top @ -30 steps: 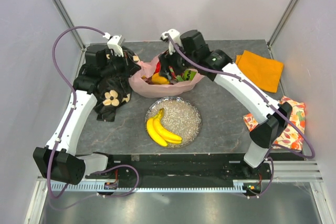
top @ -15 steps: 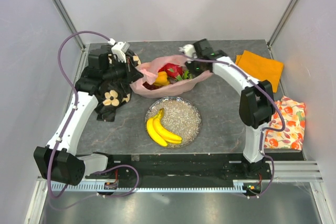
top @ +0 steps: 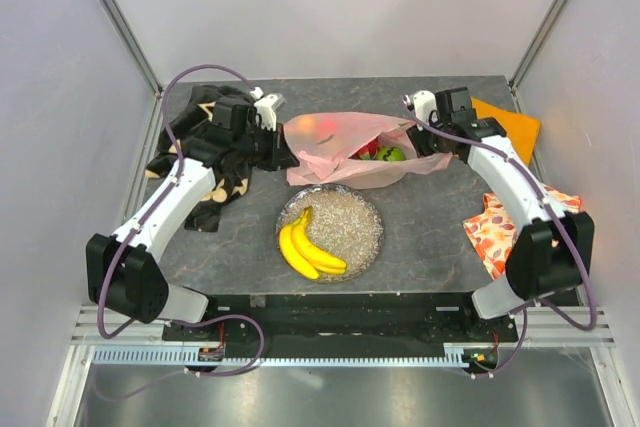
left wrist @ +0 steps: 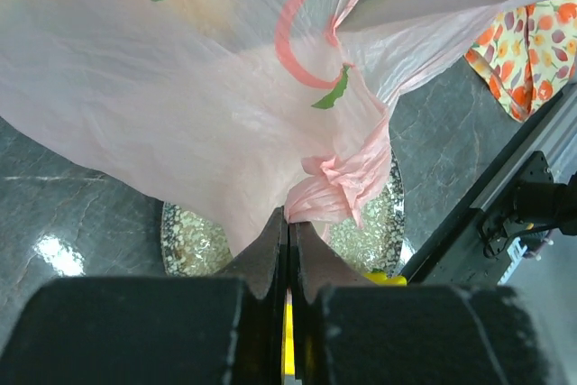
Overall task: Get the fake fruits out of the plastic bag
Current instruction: Adjust the plastic bag at the center of the board, then take out the fake fruit from the plastic bag, then place the fake fruit on the plate.
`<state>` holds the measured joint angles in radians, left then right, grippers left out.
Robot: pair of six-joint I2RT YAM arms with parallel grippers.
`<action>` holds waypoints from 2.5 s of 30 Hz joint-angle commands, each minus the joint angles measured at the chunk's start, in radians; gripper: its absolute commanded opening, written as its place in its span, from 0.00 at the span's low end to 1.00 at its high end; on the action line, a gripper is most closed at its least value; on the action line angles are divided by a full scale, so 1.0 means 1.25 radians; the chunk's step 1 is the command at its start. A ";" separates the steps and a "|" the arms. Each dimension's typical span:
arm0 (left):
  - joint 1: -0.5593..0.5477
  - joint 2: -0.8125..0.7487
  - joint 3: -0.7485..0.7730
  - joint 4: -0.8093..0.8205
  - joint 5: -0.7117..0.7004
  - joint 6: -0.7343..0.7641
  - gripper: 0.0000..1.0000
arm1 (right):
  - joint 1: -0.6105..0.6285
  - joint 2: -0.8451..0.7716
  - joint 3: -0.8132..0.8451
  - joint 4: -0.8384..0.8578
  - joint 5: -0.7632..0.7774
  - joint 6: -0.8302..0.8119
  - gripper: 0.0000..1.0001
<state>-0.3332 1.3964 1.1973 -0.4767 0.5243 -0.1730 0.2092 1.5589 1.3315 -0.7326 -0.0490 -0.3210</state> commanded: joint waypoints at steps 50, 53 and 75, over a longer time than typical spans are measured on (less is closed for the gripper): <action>-0.006 0.103 0.192 0.076 -0.034 -0.028 0.02 | 0.164 0.129 0.348 0.058 -0.177 0.095 0.00; -0.006 0.113 0.204 0.077 -0.043 -0.031 0.02 | 0.164 0.096 0.363 0.028 -0.216 0.068 0.00; -0.005 0.119 0.266 0.076 -0.104 -0.025 0.08 | 0.319 -0.229 -0.024 0.072 -0.344 0.033 0.01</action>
<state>-0.3397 1.5604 1.4914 -0.4091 0.4011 -0.1940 0.6048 1.2575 1.3964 -0.8669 -0.5186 -0.4011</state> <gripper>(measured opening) 0.077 0.010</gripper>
